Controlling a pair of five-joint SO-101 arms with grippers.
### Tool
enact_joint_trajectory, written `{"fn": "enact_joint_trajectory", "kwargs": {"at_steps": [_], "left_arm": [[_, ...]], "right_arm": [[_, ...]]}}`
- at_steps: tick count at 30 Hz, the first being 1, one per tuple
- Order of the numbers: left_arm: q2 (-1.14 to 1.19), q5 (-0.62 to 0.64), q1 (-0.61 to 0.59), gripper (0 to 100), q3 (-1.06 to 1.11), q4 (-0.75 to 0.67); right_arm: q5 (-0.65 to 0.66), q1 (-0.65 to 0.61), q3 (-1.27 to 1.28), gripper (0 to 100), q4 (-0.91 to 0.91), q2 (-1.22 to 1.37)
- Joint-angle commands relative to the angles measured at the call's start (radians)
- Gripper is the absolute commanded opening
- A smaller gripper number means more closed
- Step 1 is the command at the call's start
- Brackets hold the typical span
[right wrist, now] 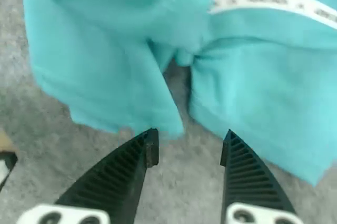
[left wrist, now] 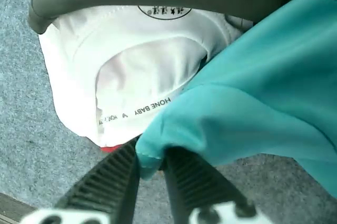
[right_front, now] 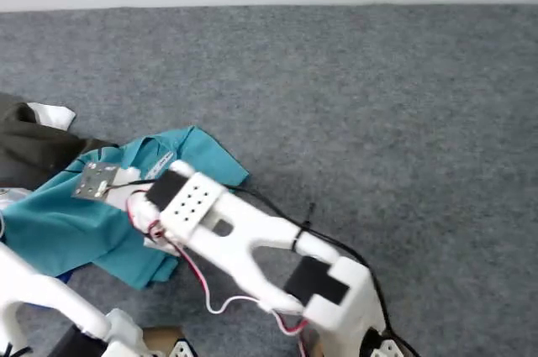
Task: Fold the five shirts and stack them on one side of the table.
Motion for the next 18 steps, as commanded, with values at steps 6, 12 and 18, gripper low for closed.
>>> {"fn": "enact_joint_trajectory", "kwargs": {"at_steps": [6, 12, 18], "left_arm": [[-0.006, -0.002, -0.008, 0, -0.004, -0.015], [-0.006, -0.002, -0.008, 0, -0.004, -0.015], [-0.014, -0.002, -0.002, 0, -0.007, -0.014]], "right_arm": [[-0.006, -0.013, -0.239, 19.7, -0.005, 0.179], [-0.002, 0.01, -0.267, 1.0, 0.004, 0.199], [0.0, 0.077, -0.275, 0.9, 0.096, 0.108]]}}
